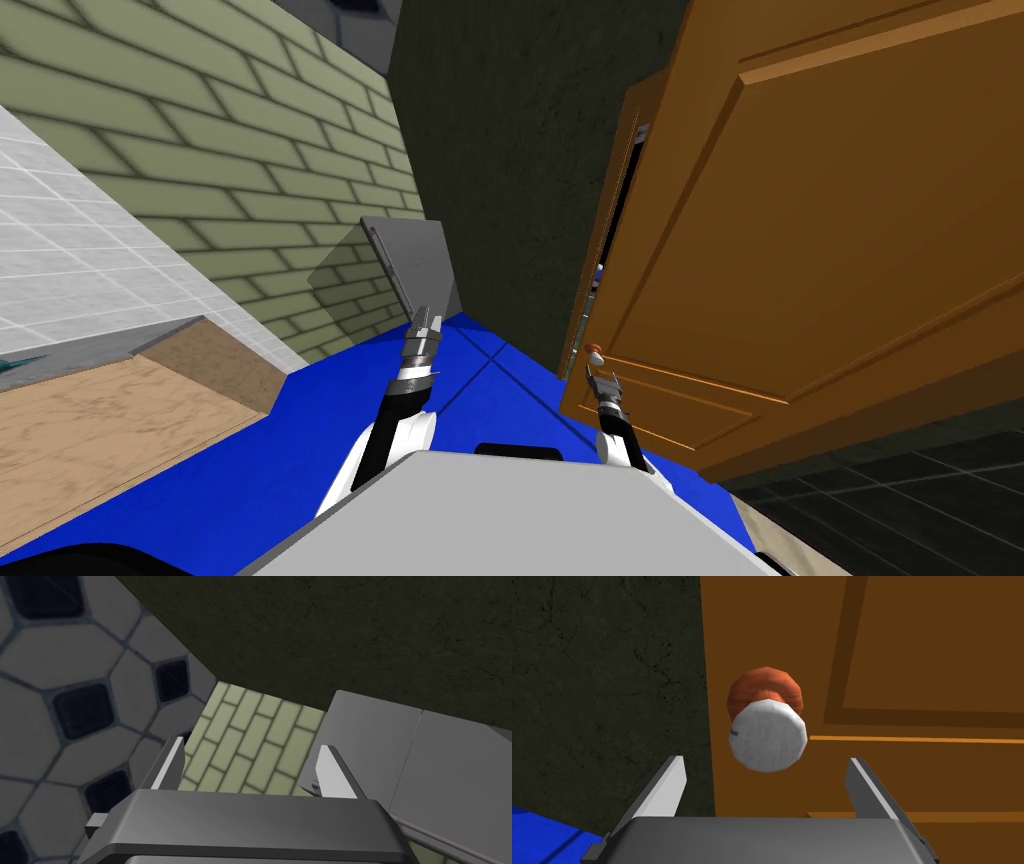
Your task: Pull the door open
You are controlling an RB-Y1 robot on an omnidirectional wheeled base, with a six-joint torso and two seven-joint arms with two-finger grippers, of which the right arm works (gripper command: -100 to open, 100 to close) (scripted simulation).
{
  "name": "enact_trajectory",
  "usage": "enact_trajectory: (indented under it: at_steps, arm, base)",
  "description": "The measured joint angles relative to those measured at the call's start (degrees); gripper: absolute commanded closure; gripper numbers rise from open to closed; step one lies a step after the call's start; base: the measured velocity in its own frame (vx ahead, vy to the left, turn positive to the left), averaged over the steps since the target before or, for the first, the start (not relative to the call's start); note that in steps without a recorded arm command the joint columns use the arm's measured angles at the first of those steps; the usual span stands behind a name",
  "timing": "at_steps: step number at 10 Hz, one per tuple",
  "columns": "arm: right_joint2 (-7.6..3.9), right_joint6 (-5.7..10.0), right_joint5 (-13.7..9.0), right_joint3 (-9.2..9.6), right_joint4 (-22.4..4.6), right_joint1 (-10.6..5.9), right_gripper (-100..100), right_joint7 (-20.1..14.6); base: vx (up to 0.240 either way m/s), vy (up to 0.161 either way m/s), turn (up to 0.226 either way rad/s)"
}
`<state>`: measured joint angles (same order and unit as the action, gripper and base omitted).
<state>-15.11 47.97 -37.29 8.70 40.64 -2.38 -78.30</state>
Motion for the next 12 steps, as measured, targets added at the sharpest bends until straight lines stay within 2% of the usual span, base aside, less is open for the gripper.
enact_trajectory:
  at_steps: [1,2,3,4,9,10,12]
  arm:
    - [-1.07,1.01,-0.13,0.00,-2.80,-1.06,-100,-1.68]
    - [-1.74,1.70,-0.33,-0.18,-3.58,-0.95,-100,-2.80]
    - [-2.09,1.52,-0.50,-0.40,-2.76,-0.39,-100,-2.91]
    - [-2.12,1.42,-0.52,-0.43,-2.64,-0.35,100,-2.89]
    - [-2.10,1.32,-0.49,-0.37,-2.90,-0.29,100,-2.88]
    - [-2.10,1.32,-0.50,-0.37,-2.90,-0.28,100,-2.89]
    - [-3.41,1.58,-0.12,0.70,-2.28,0.10,100,-4.43]
  base:
    - [0.210,-0.033,0.101]
    - [0.131,-0.012,0.025]
    - [0.049,0.000,-0.001]
    - [0.002,-0.005,-0.012]
    - [-0.011,-0.001,0.003]
    - [-0.136,-0.028,0.162]
    - [-0.221,-0.031,0.128]
